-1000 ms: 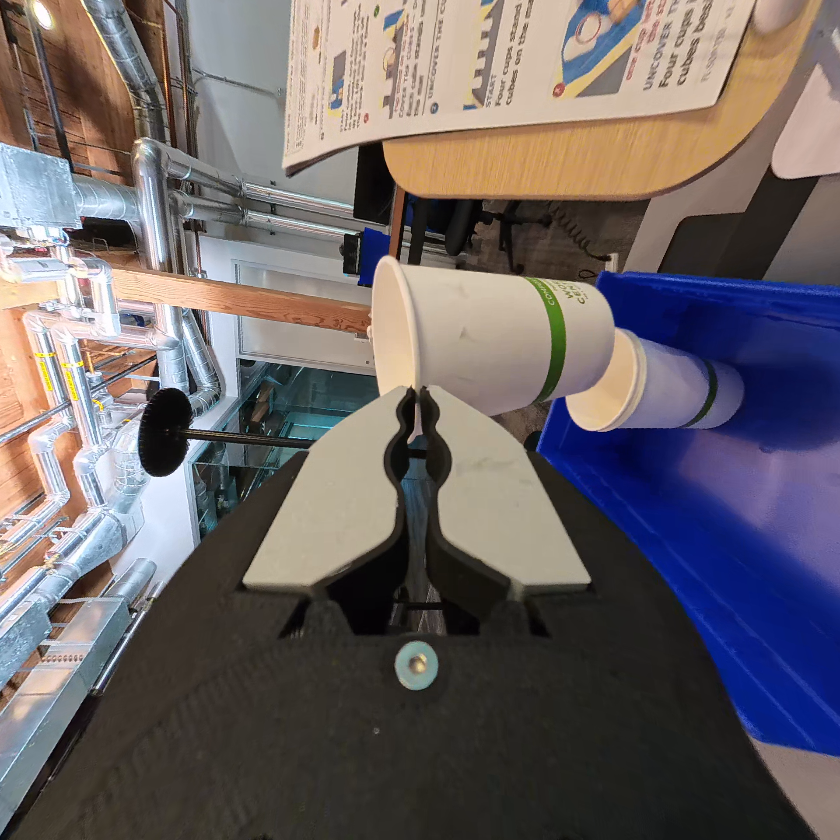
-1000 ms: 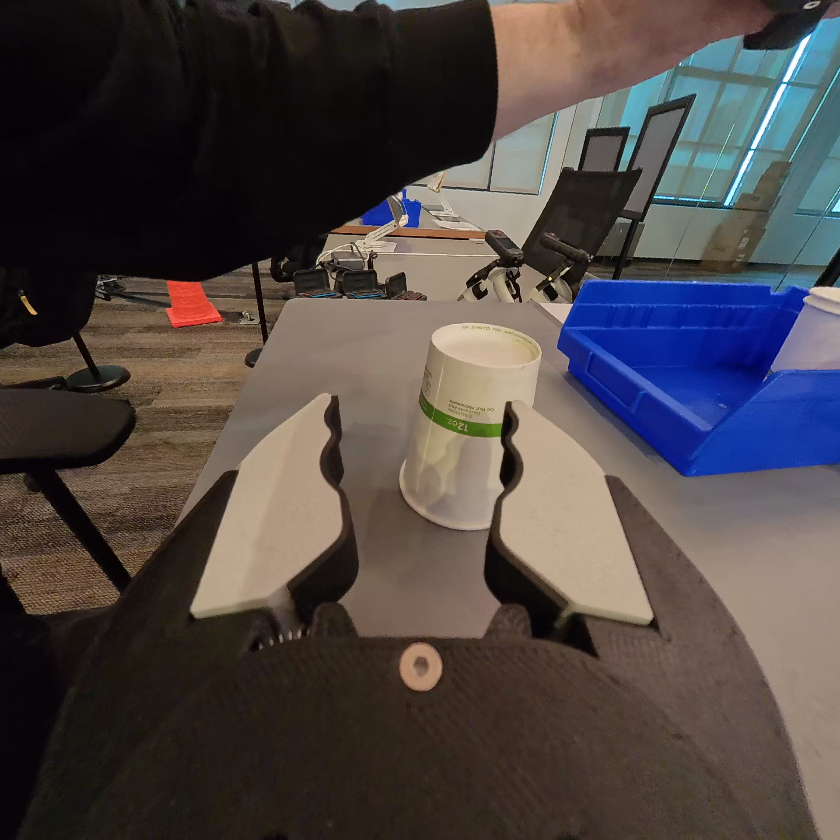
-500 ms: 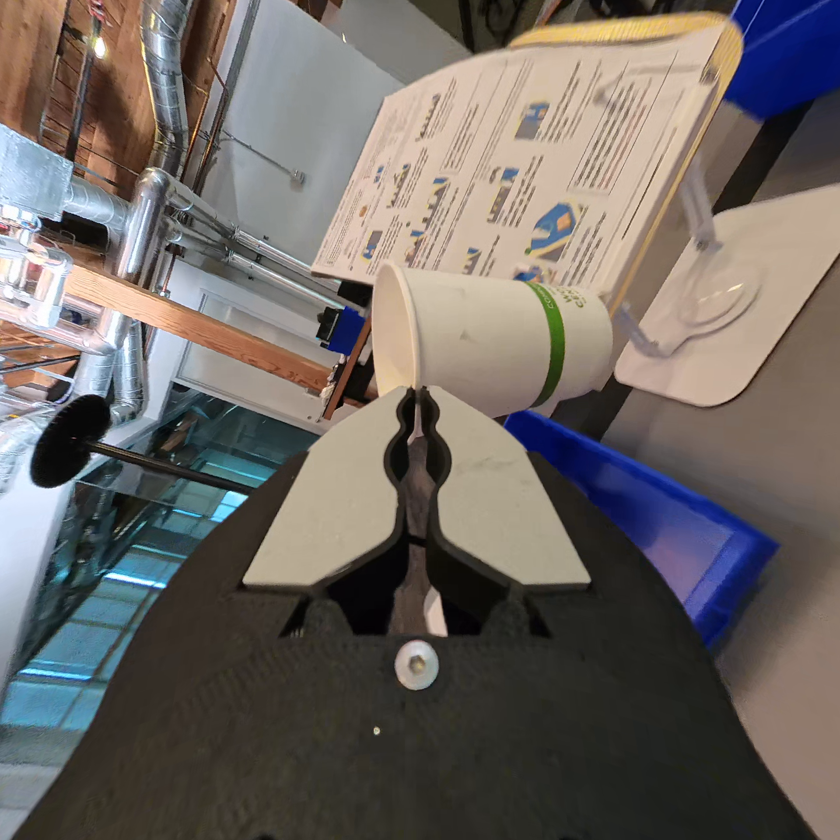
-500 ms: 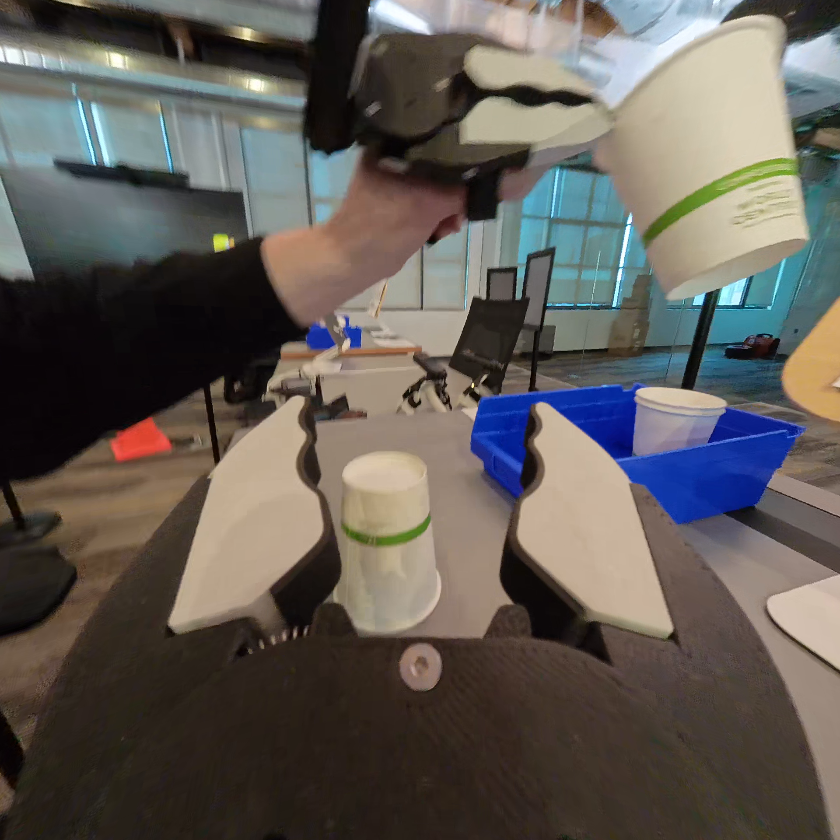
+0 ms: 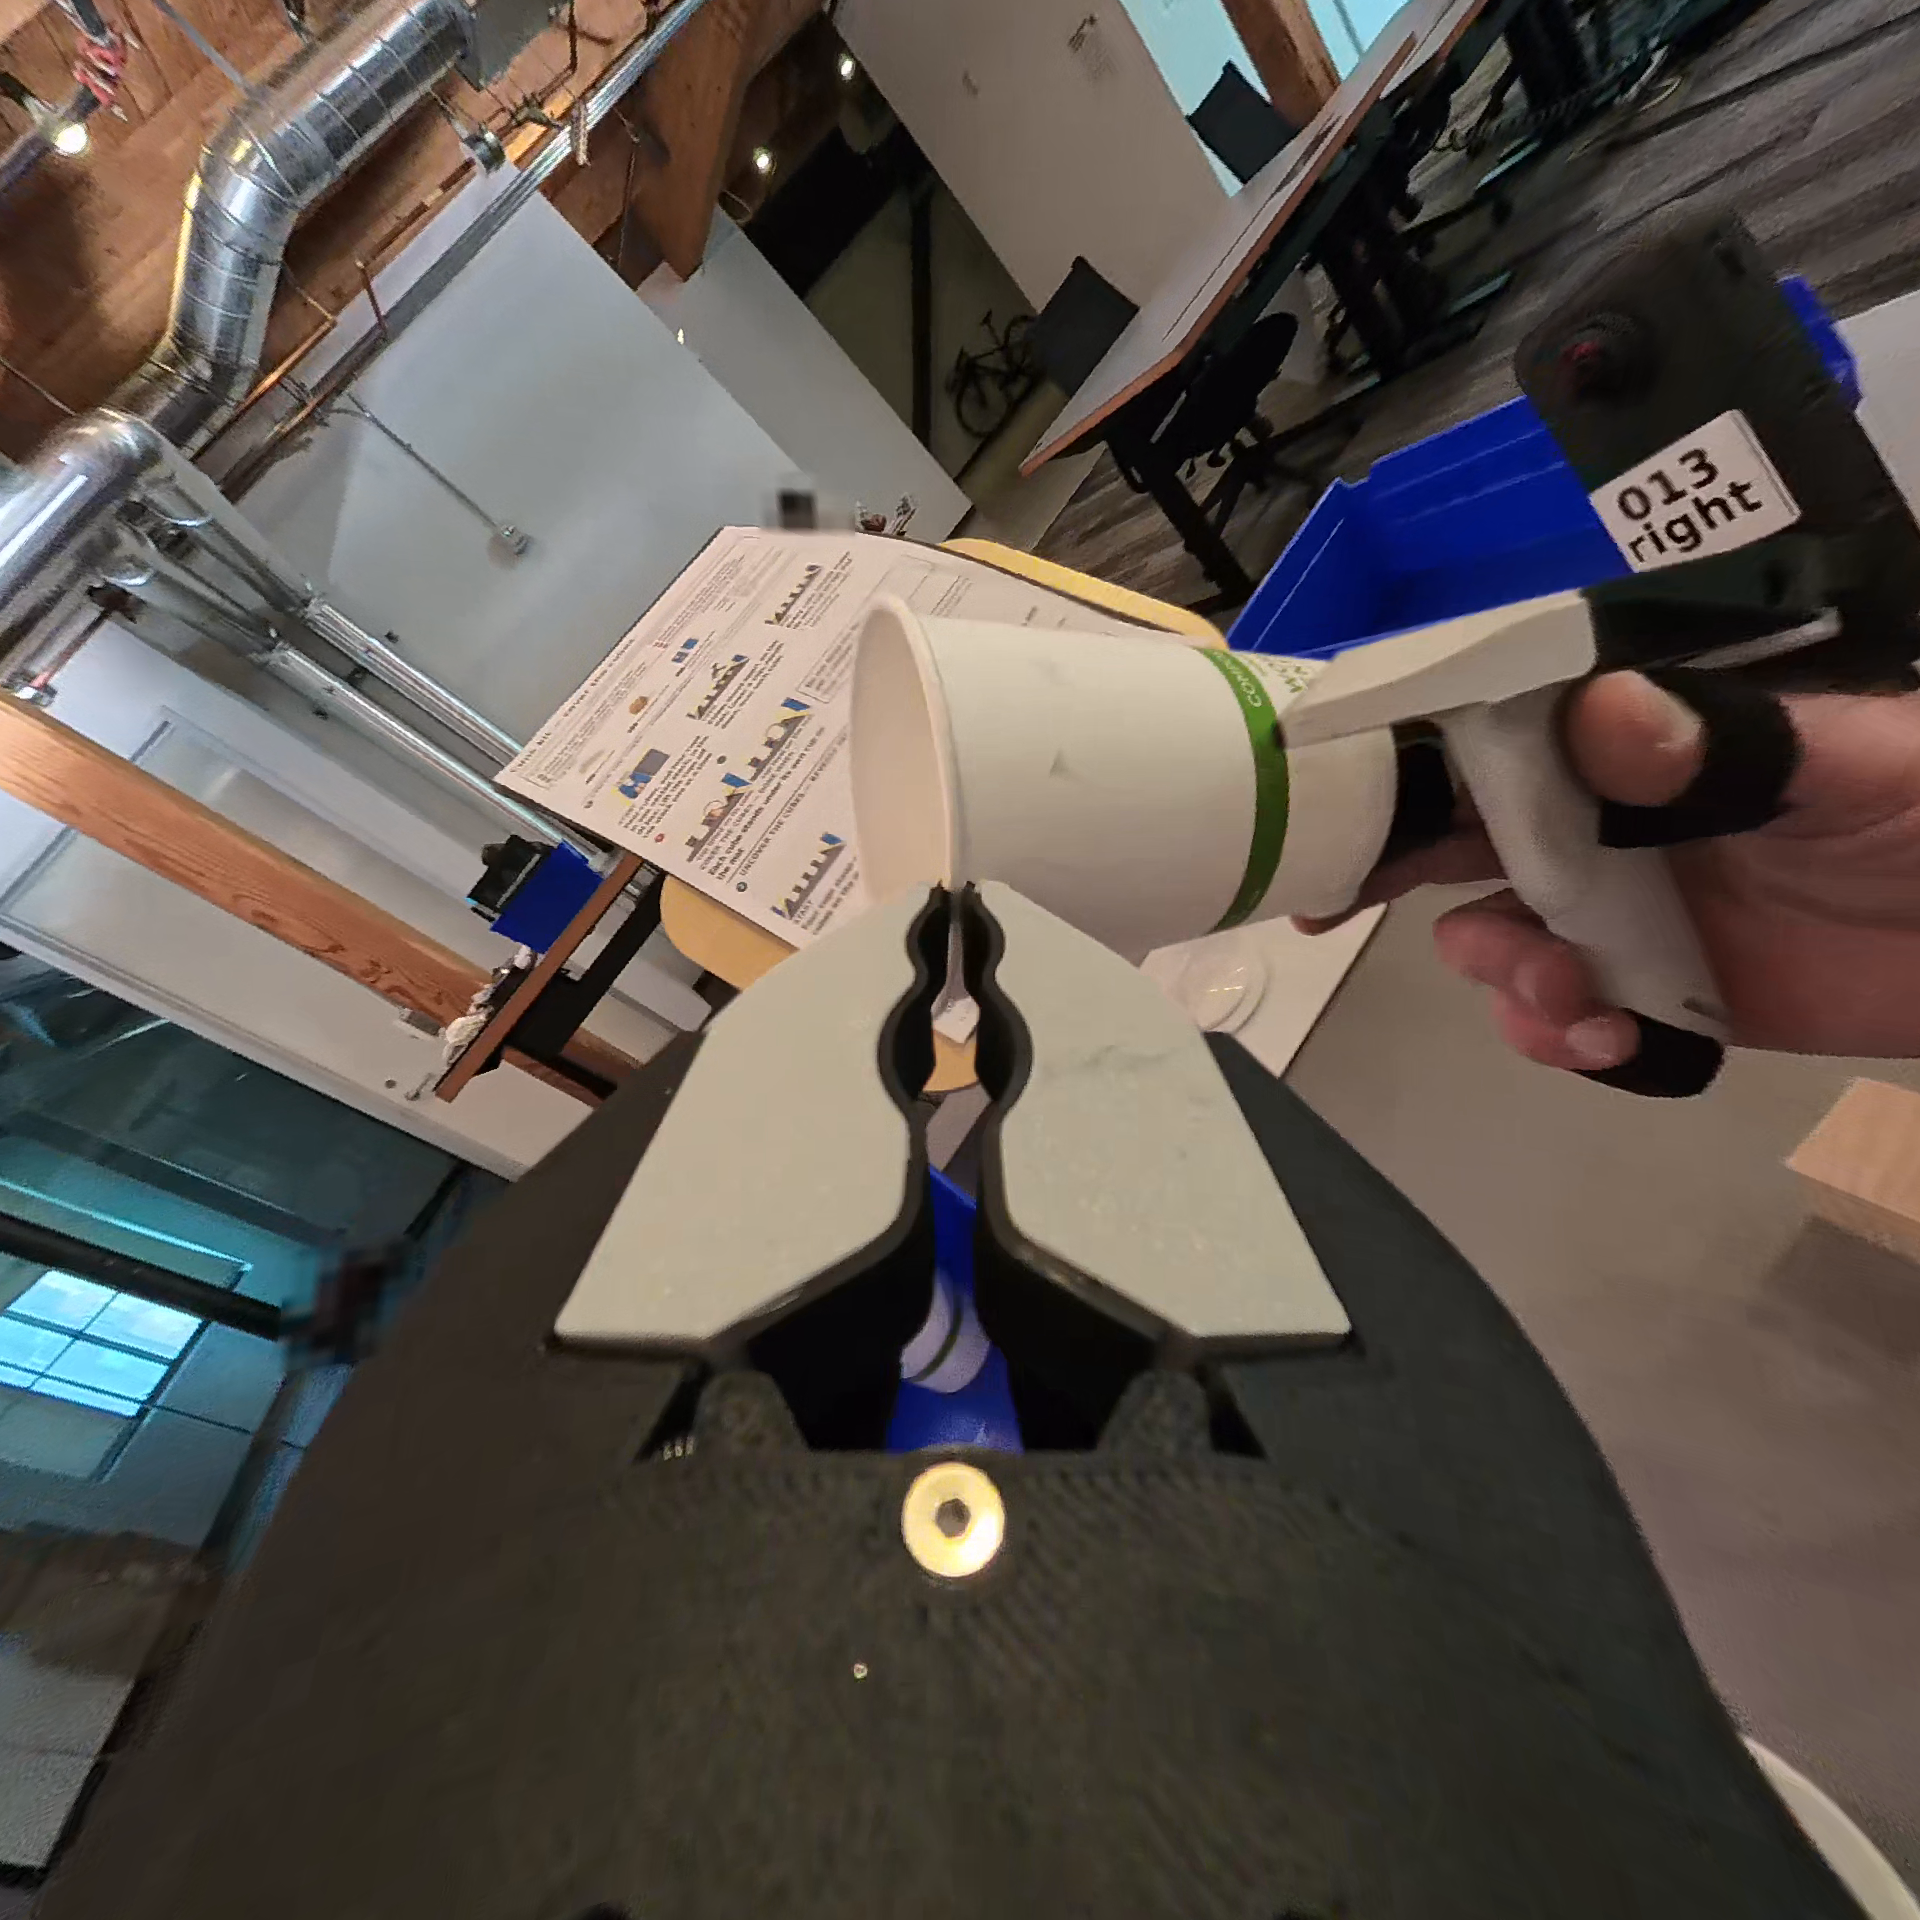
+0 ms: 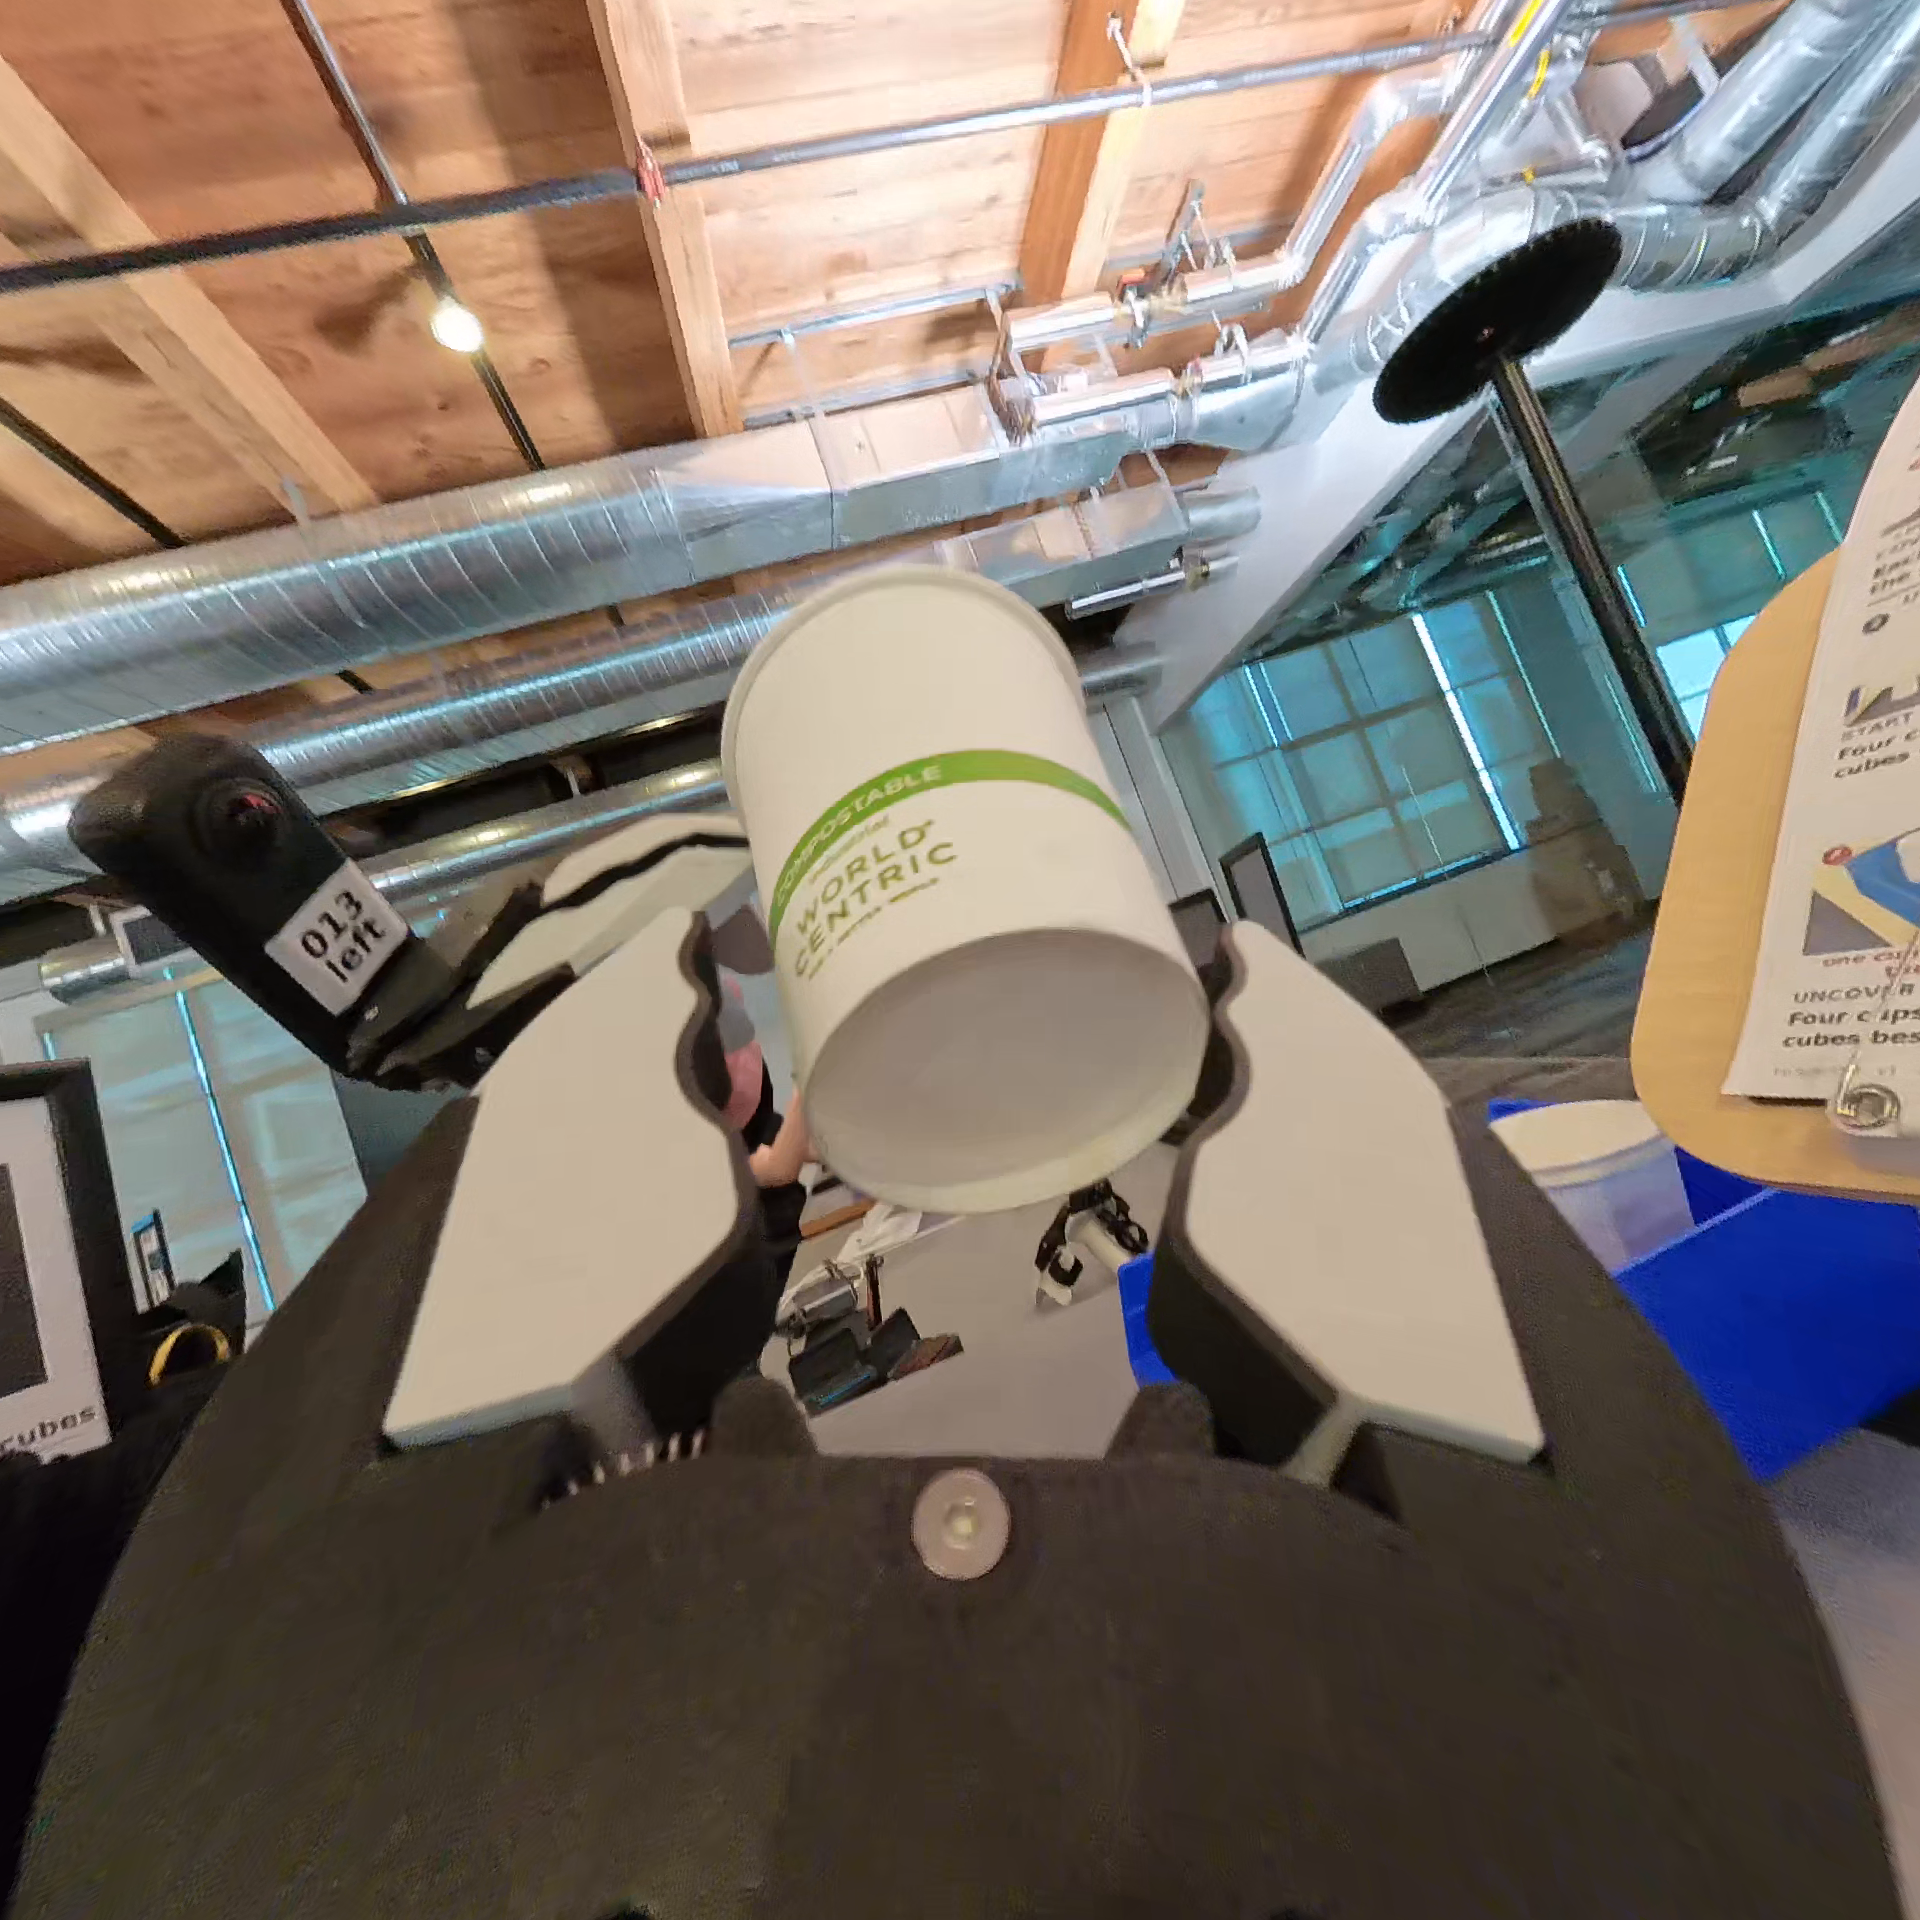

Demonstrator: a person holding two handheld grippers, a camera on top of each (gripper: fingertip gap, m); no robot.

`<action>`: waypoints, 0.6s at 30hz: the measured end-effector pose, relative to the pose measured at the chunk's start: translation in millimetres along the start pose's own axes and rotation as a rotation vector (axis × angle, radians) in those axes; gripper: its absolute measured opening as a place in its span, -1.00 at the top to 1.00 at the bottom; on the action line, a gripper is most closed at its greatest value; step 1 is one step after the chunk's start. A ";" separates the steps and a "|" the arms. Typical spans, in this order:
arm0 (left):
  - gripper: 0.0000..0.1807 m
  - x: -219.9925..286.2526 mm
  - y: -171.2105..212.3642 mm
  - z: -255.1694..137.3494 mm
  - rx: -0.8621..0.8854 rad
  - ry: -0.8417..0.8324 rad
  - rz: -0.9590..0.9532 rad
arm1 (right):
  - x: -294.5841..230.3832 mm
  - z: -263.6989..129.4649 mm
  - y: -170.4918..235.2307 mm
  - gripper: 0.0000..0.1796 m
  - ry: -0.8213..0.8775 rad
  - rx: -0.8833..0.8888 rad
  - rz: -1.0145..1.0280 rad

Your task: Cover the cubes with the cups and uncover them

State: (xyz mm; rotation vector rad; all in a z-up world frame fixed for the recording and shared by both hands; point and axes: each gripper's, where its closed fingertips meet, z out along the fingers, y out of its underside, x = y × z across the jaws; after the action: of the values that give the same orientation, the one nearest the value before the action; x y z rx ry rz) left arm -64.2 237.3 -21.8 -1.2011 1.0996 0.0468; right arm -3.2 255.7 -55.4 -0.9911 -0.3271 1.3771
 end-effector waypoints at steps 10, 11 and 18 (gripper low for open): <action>0.67 10.4 16.4 -3.8 -0.001 0.063 -0.101 | 12.1 -6.1 -7.7 0.16 0.039 -0.187 0.005; 0.53 11.0 17.6 -6.0 -0.023 0.085 -0.089 | 13.6 -6.2 -8.6 0.16 0.039 -0.257 -0.026; -0.08 31.1 7.3 -7.9 -0.211 0.220 0.038 | 16.7 -17.9 -6.9 0.16 0.000 -0.900 -0.308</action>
State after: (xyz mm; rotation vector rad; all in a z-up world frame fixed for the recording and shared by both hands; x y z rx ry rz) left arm -57.3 219.0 -48.2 -1.3981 1.3357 0.0619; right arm 17.9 264.7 -66.4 -1.5818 -1.1117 0.9276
